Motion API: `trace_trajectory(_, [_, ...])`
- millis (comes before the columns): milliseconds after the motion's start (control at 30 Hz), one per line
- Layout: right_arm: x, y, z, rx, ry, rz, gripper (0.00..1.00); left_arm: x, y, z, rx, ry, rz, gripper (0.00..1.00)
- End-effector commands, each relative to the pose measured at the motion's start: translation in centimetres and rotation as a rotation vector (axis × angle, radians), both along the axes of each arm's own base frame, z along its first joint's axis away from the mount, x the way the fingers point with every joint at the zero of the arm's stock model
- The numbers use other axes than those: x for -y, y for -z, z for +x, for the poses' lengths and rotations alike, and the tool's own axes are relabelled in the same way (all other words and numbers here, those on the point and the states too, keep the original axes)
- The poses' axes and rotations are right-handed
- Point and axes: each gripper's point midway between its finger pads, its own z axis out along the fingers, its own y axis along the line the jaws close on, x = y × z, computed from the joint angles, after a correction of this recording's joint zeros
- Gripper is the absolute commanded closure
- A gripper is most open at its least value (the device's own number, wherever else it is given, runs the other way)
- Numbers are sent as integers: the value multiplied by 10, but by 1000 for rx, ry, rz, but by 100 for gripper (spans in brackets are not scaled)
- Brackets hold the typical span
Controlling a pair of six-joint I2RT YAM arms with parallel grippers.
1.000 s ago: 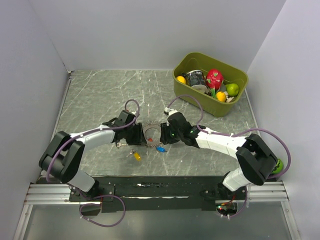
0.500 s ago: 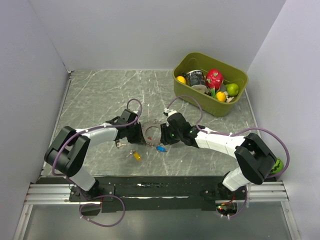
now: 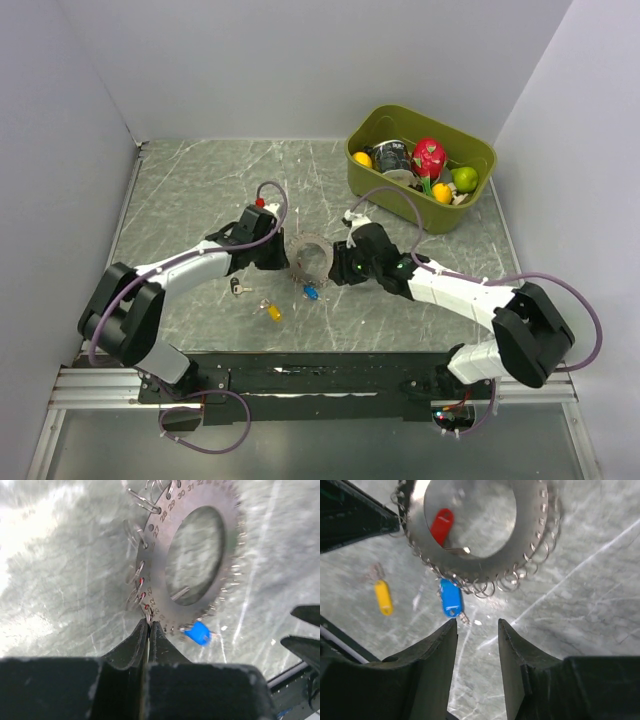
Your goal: Put the keys on the keyring
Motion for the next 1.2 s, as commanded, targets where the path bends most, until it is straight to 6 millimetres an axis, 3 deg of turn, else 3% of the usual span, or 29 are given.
trace_trajectory(0, [-7,-29,10,91,-29,79,54,18,-45,11,133,82,-79,99])
trace_trajectory(200, [-11,-37,9,107,-71,98,53,45,-43,-3,80,158,-206,99])
trace_trajectory(333, [-15,-34,6,91,-100,105,51,55,-27,-18,25,199,-222,99])
trace_trajectory(500, [-18,-31,4,80,-129,101,45,48,-11,-30,5,258,-146,96])
trace_trajectory(633, [-22,-29,4,69,-150,102,40,42,-14,-33,23,240,-140,36])
trace_trajectory(700, [-24,-30,4,70,-157,109,39,38,-19,-33,41,217,-137,27])
trace_trajectory(867, [-25,-29,4,66,-161,109,37,30,-20,-29,47,184,-132,28])
trace_trajectory(1100, [-27,-27,5,54,-162,110,38,32,-13,-30,13,193,-208,52])
trace_trajectory(1167, [-28,-24,5,45,-162,109,38,34,-8,-30,1,192,-213,54])
